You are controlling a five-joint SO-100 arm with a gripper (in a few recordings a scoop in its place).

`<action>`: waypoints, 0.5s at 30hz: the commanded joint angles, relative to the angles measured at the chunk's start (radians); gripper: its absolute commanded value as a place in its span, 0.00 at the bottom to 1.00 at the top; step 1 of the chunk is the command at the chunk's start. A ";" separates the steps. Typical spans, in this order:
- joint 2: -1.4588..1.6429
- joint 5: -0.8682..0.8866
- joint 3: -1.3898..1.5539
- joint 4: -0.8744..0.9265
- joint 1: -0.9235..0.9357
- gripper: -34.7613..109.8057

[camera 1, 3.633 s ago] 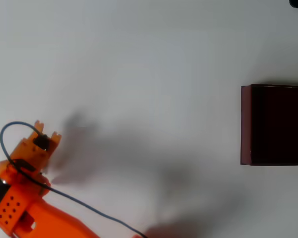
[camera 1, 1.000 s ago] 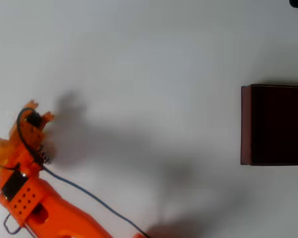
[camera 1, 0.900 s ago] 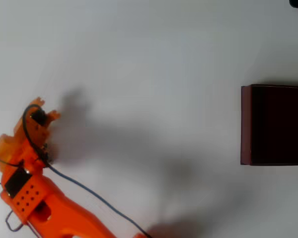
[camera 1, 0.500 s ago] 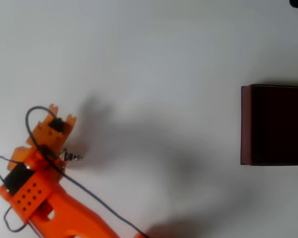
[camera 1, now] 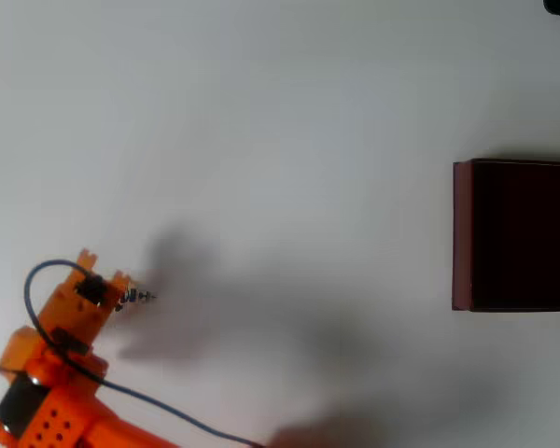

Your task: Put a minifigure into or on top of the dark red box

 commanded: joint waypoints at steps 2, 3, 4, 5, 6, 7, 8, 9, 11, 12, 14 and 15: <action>-0.020 -0.341 -0.121 0.110 0.067 0.34; -0.014 -0.422 -0.110 0.114 0.071 0.34; 0.002 -0.503 -0.091 0.109 0.069 0.34; 0.009 -0.581 -0.080 0.110 0.067 0.34; 0.011 -0.683 -0.078 0.120 0.067 0.34; 0.009 -0.764 -0.089 0.146 0.064 0.34; 0.005 -0.828 -0.107 0.184 0.057 0.34; 0.003 -0.888 -0.126 0.221 0.046 0.34; 0.006 -1.017 -0.153 0.273 0.018 0.34; 0.006 -1.101 -0.156 0.265 0.005 0.34; -0.006 -1.246 -0.161 0.230 -0.025 0.34; -0.012 -1.374 -0.158 0.167 -0.025 0.34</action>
